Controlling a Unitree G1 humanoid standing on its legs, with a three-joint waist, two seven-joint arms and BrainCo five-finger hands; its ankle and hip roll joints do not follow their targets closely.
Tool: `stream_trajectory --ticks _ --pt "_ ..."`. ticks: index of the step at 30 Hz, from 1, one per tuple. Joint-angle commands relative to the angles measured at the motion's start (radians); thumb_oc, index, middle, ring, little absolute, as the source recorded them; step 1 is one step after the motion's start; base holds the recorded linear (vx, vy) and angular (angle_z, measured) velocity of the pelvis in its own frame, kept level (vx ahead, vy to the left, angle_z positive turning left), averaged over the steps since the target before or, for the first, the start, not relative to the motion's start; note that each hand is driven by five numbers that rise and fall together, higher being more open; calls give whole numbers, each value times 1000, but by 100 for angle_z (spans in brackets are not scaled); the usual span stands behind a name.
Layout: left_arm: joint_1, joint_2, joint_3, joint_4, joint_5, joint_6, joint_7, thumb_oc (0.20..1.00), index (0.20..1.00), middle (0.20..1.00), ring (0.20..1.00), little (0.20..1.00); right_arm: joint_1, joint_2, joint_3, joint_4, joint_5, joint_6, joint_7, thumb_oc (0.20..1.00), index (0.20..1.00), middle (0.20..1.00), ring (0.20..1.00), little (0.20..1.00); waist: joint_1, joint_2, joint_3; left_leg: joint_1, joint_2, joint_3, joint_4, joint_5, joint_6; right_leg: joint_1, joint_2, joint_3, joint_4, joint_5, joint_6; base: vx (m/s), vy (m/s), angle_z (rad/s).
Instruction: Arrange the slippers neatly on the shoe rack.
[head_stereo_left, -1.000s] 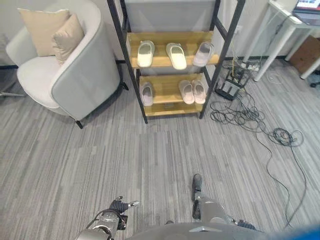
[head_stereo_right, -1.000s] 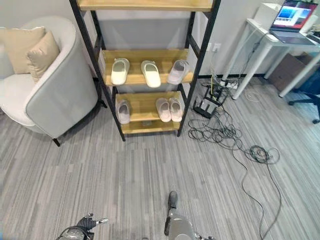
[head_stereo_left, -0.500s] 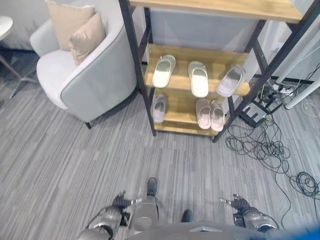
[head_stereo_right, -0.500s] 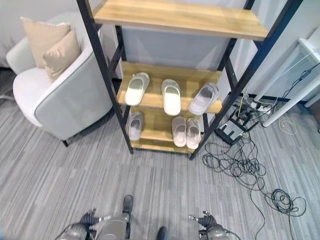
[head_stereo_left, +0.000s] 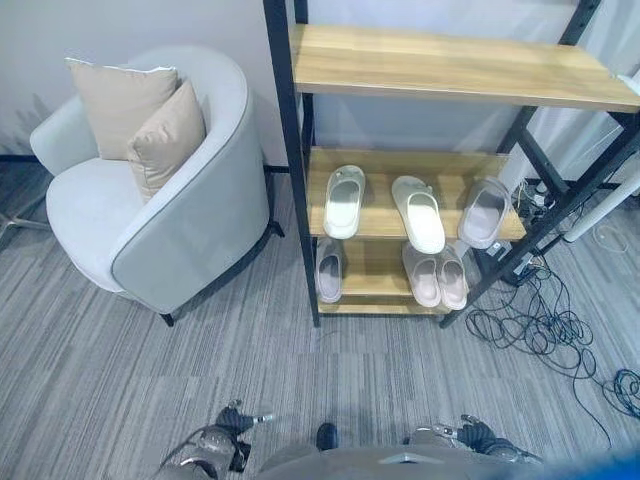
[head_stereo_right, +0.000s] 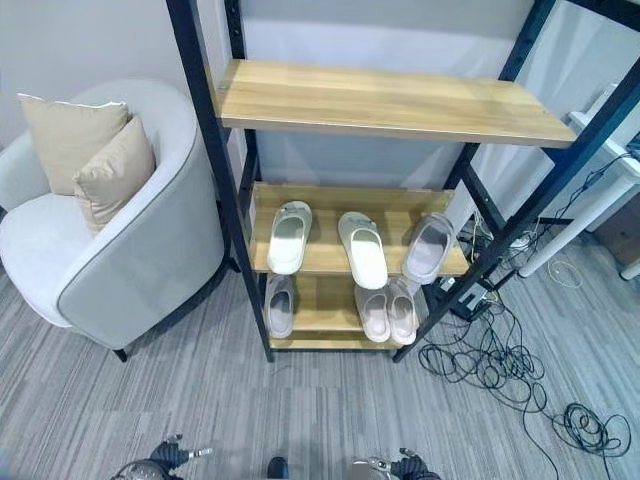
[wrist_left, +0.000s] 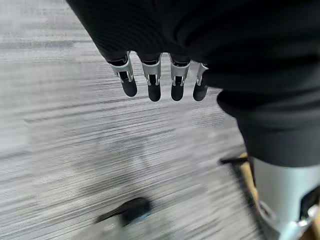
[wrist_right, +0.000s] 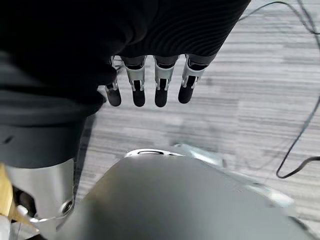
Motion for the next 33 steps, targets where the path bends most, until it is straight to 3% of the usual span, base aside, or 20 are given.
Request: stream_trajectory --ticks 1,10,20,23,24,26,30,33 --pt "-5 3 20 -3 31 -24 18 1000 1000 1000 1000 1000 -15 -22 -19 5 -15 -6 0 1000 1000 1000 1000 1000 -5 -17 11 -25 50 -94 134 -136 -86 118 53 -3 -53 95 -14 189 -246 43" --pt "24 -36 4 0 48 -25 17 1000 1000 1000 1000 1000 -30 -31 10 -45 -11 -36 -1 1000 1000 1000 1000 1000 9 -2 -22 20 102 -135 64 -102 -126 201 109 -59 -133 60 -43 93 -148 25" --pt "25 -44 -22 -23 69 -29 21 1000 1000 1000 1000 1000 -25 -30 120 -172 -54 -69 41 1000 1000 1000 1000 1000 16 13 -27 51 126 -146 4 -72 -143 253 127 -87 -187 50 -49 20 -37 7" --pt "30 -34 -27 -36 70 -33 19 1000 1000 1000 1000 1000 -14 -54 155 -279 -101 -75 36 1000 1000 1000 1000 1000 11 11 -25 51 130 -143 -1 -69 -145 256 130 -88 -191 49 -48 -26 -8 3" --pt "32 -26 -26 -49 68 -37 25 1000 1000 1000 1000 1000 3 -77 185 -452 -93 -72 62 1000 1000 1000 1000 1000 5 7 -22 46 130 -139 -1 -67 -147 254 129 -84 -192 50 -47 -42 -8 -9" --pt "39 -24 -34 -62 72 -43 28 1000 1000 1000 1000 1000 9 -100 224 -542 -75 -85 100 1000 1000 1000 1000 1000 5 4 -20 40 130 -139 -1 -66 -149 251 127 -87 -192 50 -44 -38 4 -7" --pt "44 -29 -52 -76 83 -51 26 1000 1000 1000 1000 1000 -24 -124 281 -561 -61 -119 149 1000 1000 1000 1000 1000 13 5 -19 35 128 -142 -1 -68 -150 253 124 -97 -192 49 -41 3 17 4" --pt "50 -34 -64 -74 90 -54 18 1000 1000 1000 1000 1000 -84 -157 345 -702 -39 -143 206 1000 1000 1000 1000 1000 27 3 -21 35 127 -150 -1 -72 -151 258 121 -107 -191 43 -41 15 38 9"
